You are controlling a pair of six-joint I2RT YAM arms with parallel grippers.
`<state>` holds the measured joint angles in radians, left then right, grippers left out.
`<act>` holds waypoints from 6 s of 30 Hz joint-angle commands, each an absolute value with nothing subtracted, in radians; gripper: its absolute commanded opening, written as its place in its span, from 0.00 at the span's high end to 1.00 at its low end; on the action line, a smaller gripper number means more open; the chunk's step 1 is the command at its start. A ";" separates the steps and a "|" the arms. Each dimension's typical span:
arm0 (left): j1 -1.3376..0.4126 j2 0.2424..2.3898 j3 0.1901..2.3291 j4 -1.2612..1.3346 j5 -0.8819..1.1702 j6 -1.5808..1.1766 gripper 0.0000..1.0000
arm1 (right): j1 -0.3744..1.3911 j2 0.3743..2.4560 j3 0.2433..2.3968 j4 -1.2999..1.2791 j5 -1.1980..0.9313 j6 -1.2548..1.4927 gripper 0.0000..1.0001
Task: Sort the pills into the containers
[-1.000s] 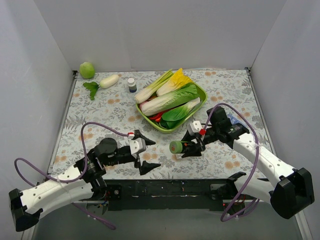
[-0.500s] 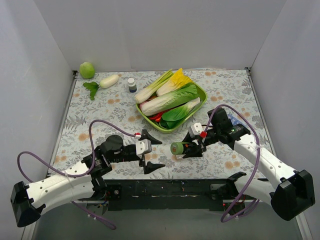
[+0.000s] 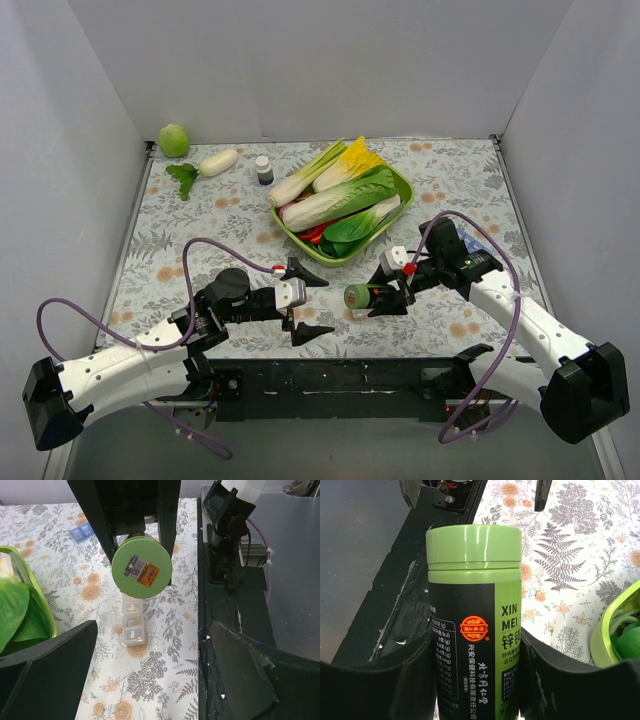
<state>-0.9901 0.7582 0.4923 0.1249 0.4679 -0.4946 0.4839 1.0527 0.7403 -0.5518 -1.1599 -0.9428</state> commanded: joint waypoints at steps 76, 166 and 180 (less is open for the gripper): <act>-0.831 1.345 1.011 -0.083 0.108 -1.793 1.00 | 0.365 1.049 0.770 -0.219 -0.845 -0.572 0.98; -0.807 1.246 0.895 0.101 0.385 -1.814 0.13 | 0.399 1.043 0.736 -0.382 -0.992 -0.822 0.98; -0.848 0.956 0.597 0.247 0.640 -0.544 0.02 | 0.390 1.068 0.773 -0.472 -1.094 -0.903 0.98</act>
<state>-0.8131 1.0245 0.7128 0.1211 0.5476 -0.9993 0.3931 1.0622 0.7254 -0.4309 -1.0126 -0.8513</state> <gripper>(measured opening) 0.981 0.592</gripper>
